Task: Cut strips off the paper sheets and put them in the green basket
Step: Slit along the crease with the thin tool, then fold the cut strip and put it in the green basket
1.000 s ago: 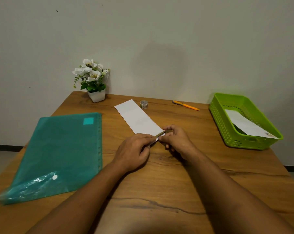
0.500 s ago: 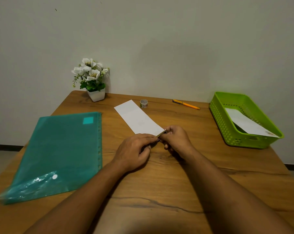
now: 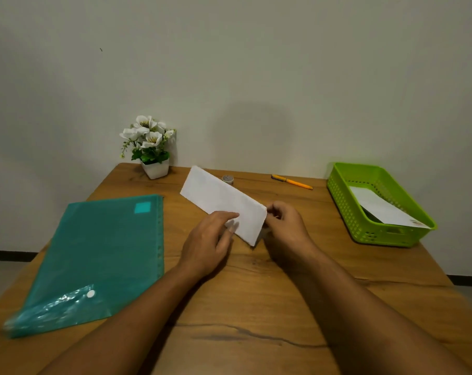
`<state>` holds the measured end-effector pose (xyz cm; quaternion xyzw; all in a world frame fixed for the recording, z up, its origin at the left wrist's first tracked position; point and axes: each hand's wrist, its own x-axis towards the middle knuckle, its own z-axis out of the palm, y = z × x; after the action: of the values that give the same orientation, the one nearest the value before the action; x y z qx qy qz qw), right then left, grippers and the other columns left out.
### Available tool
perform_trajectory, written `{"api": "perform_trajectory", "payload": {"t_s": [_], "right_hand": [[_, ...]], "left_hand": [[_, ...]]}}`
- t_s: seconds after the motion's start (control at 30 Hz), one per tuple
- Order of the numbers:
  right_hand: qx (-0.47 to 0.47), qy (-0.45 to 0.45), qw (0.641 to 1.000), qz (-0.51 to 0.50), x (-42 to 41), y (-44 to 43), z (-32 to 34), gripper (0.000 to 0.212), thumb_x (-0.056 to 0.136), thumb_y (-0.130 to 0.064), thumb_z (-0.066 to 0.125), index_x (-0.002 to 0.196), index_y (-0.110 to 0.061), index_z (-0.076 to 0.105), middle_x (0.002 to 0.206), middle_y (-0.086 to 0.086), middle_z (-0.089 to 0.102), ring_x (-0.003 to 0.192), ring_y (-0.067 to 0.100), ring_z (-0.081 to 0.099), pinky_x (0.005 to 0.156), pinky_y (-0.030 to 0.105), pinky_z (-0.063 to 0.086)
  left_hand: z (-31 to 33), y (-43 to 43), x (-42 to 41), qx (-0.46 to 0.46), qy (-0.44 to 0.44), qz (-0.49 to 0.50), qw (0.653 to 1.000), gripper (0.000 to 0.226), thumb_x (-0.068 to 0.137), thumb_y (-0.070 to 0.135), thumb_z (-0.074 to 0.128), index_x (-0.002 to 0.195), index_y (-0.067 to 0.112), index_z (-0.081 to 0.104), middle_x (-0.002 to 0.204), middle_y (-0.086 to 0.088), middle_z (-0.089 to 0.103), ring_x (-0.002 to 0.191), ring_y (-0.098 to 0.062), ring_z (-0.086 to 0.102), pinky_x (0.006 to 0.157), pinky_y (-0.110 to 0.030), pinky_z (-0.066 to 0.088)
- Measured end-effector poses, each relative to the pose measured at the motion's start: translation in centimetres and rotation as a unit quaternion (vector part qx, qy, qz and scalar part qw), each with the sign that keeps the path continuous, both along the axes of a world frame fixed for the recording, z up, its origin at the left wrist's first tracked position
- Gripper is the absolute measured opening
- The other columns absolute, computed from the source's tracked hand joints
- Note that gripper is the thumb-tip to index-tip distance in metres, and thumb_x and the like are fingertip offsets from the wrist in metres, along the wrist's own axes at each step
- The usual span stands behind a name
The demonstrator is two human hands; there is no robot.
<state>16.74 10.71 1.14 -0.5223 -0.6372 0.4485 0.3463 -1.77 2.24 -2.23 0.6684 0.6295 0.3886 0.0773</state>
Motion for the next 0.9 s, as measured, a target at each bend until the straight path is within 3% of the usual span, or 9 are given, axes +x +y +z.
{"api": "perform_trajectory", "payload": {"t_s": [0.13,0.27,0.4,0.47,0.53,0.6,0.73,0.9], "right_hand": [[0.187,0.01,0.982,0.025,0.3,1.4,5.6,0.014,0.098,-0.01,0.062,0.09,-0.016,0.072,0.08,-0.001,0.071,0.073,0.006,0.061,0.067,0.032,0.05],[0.277,0.01,0.959,0.062,-0.1,1.3,11.6,0.013,0.1,-0.015,0.063,0.095,-0.02,0.074,0.084,-0.013,0.071,0.08,-0.001,0.063,0.069,0.015,0.046],[0.288,0.061,0.95,0.102,-0.6,0.7,15.0,0.013,0.101,-0.019,0.063,0.1,-0.02,0.076,0.093,-0.011,0.075,0.09,0.005,0.069,0.078,0.029,0.055],[0.278,0.115,0.95,0.08,-0.6,0.6,15.5,0.015,0.101,-0.03,0.065,0.11,-0.022,0.074,0.098,-0.005,0.076,0.096,0.01,0.071,0.083,0.034,0.058],[0.247,0.175,0.952,0.046,-0.4,0.6,15.6,0.031,0.099,-0.038,0.069,0.127,-0.023,0.066,0.099,-0.002,0.075,0.099,0.009,0.071,0.081,0.024,0.057],[0.221,0.218,0.95,0.036,-0.1,0.7,15.9,0.04,0.096,-0.029,0.074,0.133,-0.02,0.06,0.1,-0.001,0.073,0.098,0.009,0.071,0.079,0.02,0.056],[0.247,0.217,0.943,0.051,0.0,1.7,16.8,0.016,0.098,-0.003,0.067,0.113,-0.007,0.07,0.105,0.007,0.077,0.101,0.018,0.074,0.083,0.029,0.059],[0.25,0.224,0.941,0.049,0.2,1.5,17.1,0.013,0.098,-0.002,0.065,0.107,-0.008,0.072,0.104,0.007,0.077,0.1,0.017,0.074,0.081,0.027,0.06]], "left_hand": [[4.0,1.7,0.1,0.063,0.002,0.038,0.997,0.043,0.102,0.026,0.056,0.145,0.029,0.05,0.145,0.009,0.047,0.13,-0.008,0.045,0.1,-0.031,0.049],[9.7,4.3,0.1,0.135,0.025,0.034,0.99,0.053,0.098,0.025,0.064,0.148,0.025,0.047,0.143,0.004,0.053,0.132,-0.015,0.046,0.108,-0.031,0.038],[13.3,5.4,-0.3,0.161,0.014,0.013,0.987,0.021,0.097,0.032,0.061,0.117,0.029,0.069,0.109,0.014,0.071,0.103,-0.01,0.064,0.092,-0.049,0.052],[14.2,5.2,-0.3,0.158,-0.034,-0.001,0.987,0.013,0.097,0.027,0.063,0.104,0.026,0.073,0.099,0.015,0.073,0.096,-0.005,0.066,0.083,-0.045,0.055],[14.9,4.9,-0.2,0.153,-0.102,-0.006,0.983,0.01,0.097,0.022,0.065,0.1,0.024,0.075,0.096,0.015,0.074,0.097,-0.005,0.068,0.083,-0.042,0.057],[15.8,4.8,-0.3,0.162,-0.154,-0.01,0.975,0.01,0.097,0.019,0.067,0.099,0.023,0.076,0.096,0.013,0.075,0.098,-0.008,0.069,0.087,-0.042,0.058],[18.7,5.0,-0.1,0.19,-0.204,-0.021,0.96,0.008,0.097,0.018,0.069,0.101,0.018,0.077,0.097,0.008,0.077,0.095,-0.011,0.07,0.088,-0.04,0.059],[18.9,4.5,0.4,0.194,-0.213,-0.029,0.957,0.009,0.097,0.017,0.069,0.102,0.018,0.076,0.098,0.007,0.077,0.096,-0.013,0.07,0.089,-0.038,0.059]]}}
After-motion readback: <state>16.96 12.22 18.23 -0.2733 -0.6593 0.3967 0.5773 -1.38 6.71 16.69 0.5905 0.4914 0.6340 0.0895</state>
